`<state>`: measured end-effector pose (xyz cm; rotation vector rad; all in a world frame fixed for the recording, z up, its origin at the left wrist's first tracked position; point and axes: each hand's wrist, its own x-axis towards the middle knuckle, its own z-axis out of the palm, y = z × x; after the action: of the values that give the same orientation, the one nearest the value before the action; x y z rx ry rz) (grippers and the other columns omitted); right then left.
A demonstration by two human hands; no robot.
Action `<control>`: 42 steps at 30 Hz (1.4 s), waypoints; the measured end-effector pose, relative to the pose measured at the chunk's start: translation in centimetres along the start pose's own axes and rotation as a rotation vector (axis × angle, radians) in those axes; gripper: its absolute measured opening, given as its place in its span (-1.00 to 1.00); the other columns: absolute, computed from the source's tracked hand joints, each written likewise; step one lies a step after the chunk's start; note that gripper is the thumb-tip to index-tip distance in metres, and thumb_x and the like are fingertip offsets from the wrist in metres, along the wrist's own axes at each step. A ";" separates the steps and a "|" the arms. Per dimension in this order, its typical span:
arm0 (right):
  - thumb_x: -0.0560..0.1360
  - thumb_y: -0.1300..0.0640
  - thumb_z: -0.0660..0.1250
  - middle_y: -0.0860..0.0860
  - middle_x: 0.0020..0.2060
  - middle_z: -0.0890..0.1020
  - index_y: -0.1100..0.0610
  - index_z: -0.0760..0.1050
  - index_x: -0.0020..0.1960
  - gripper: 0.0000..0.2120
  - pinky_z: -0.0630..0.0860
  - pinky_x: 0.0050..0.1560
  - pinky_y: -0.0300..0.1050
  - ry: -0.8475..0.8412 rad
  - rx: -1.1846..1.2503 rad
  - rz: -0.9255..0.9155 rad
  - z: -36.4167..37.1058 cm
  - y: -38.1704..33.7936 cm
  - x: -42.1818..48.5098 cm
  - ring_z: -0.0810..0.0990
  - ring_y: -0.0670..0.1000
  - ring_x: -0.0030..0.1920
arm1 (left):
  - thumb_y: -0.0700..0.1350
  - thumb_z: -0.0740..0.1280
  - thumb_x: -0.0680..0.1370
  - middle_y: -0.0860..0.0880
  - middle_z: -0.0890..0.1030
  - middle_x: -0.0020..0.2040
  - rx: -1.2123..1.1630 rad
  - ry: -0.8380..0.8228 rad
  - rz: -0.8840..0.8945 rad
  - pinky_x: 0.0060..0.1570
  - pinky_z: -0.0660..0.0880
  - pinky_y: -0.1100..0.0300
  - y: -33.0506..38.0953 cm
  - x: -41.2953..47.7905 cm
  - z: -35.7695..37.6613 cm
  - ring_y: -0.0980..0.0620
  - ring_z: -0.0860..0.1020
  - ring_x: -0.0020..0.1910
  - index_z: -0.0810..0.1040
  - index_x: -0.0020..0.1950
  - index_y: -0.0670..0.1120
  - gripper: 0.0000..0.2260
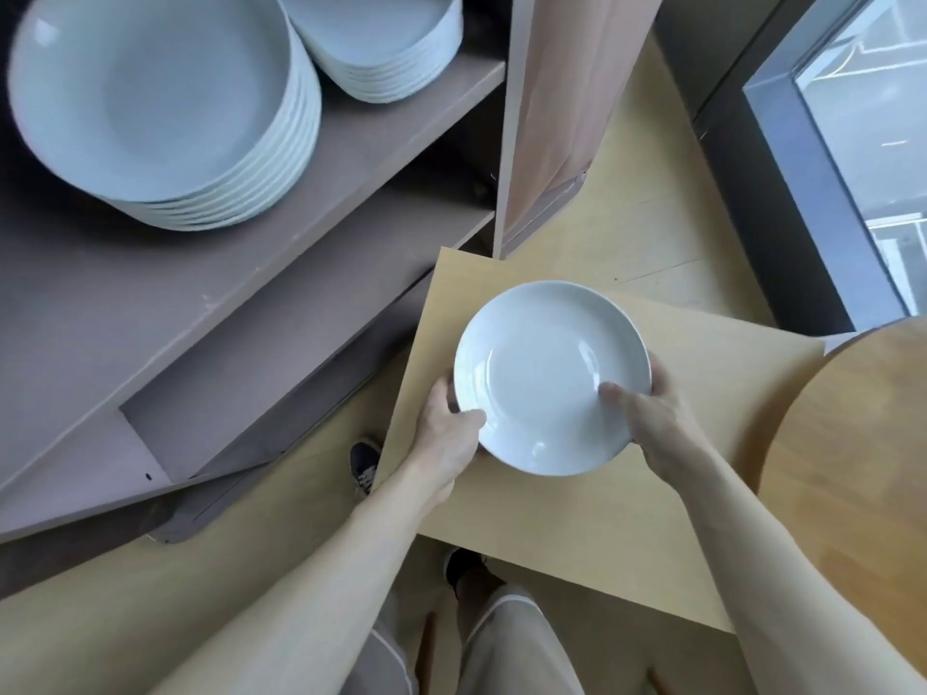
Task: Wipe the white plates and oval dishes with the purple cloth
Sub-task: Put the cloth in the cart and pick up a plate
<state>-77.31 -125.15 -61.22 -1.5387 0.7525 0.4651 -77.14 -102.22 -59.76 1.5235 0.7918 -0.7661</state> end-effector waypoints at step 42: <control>0.56 0.07 0.30 -0.15 -0.09 0.59 -0.06 0.39 0.20 -0.77 0.39 -0.06 -0.10 -0.352 -0.562 -0.468 39.0 -15.6 -9.0 0.56 0.08 0.07 | -0.29 0.26 0.61 0.01 0.68 0.17 -0.450 0.598 0.167 -0.06 0.64 0.05 4.6 -12.4 -36.2 -0.09 0.68 0.08 0.61 0.19 0.04 -0.70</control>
<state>-67.20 -85.32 -48.51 -2.0095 -0.0350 0.6001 -79.03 -67.26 -43.76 1.3827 1.1654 0.0194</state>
